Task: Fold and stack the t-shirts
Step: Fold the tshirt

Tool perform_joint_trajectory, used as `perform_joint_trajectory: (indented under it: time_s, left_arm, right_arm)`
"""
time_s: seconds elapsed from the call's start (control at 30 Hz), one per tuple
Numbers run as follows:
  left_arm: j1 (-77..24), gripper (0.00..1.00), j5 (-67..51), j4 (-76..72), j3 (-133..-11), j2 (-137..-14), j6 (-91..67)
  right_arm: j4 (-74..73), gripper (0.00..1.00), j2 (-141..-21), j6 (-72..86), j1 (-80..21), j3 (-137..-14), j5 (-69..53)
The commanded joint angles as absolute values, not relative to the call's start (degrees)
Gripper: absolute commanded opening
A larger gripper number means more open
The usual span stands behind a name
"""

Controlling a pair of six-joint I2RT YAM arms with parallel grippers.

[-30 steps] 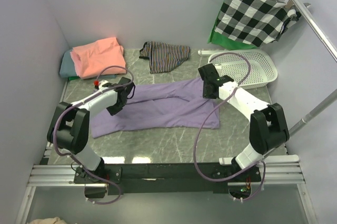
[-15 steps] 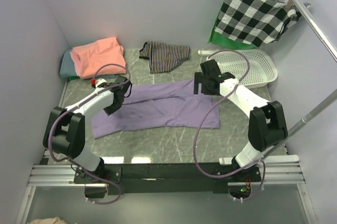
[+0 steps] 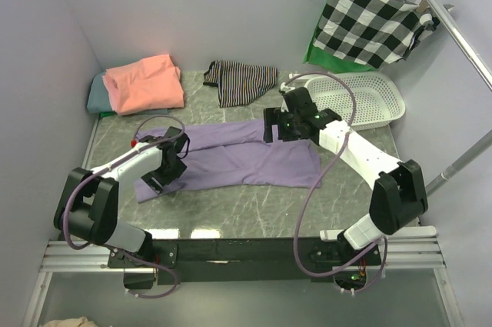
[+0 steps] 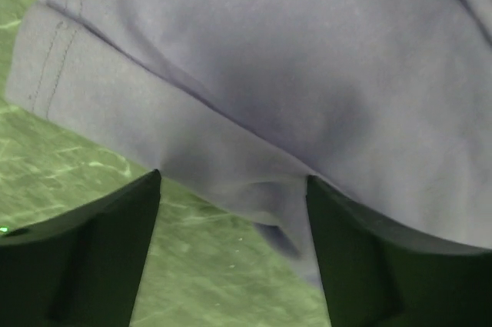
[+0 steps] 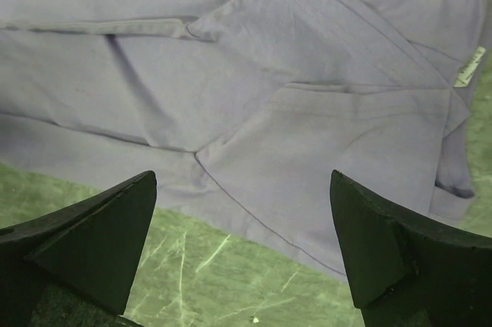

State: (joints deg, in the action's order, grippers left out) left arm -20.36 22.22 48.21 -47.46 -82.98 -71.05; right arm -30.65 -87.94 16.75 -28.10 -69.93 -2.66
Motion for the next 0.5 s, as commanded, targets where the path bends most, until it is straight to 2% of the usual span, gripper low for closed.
perform_joint_trajectory:
  time_s: [0.0,0.03,0.13,0.47]
  left_arm:
    - [-20.5,0.85,23.9,47.9,-48.8,-82.3,-77.3]
    - [-20.5,0.89,24.3,48.1,-49.2,-82.0,-77.8]
    - [-20.0,0.94,25.3,47.2,-49.2,-81.3,-78.8]
    - [-15.1,0.86,20.9,40.2,-42.1,-80.2,-79.4]
  right_arm:
    - [-29.8,1.0,-82.8,15.4,-27.7,-69.0,-3.5]
    - [-29.6,1.0,-82.1,15.5,-27.8,-68.4,-3.8]
    - [-29.5,1.0,-81.0,15.3,-27.8,-67.3,-3.8]
    - [-30.9,1.0,-81.8,14.4,-27.7,-68.0,-3.7]
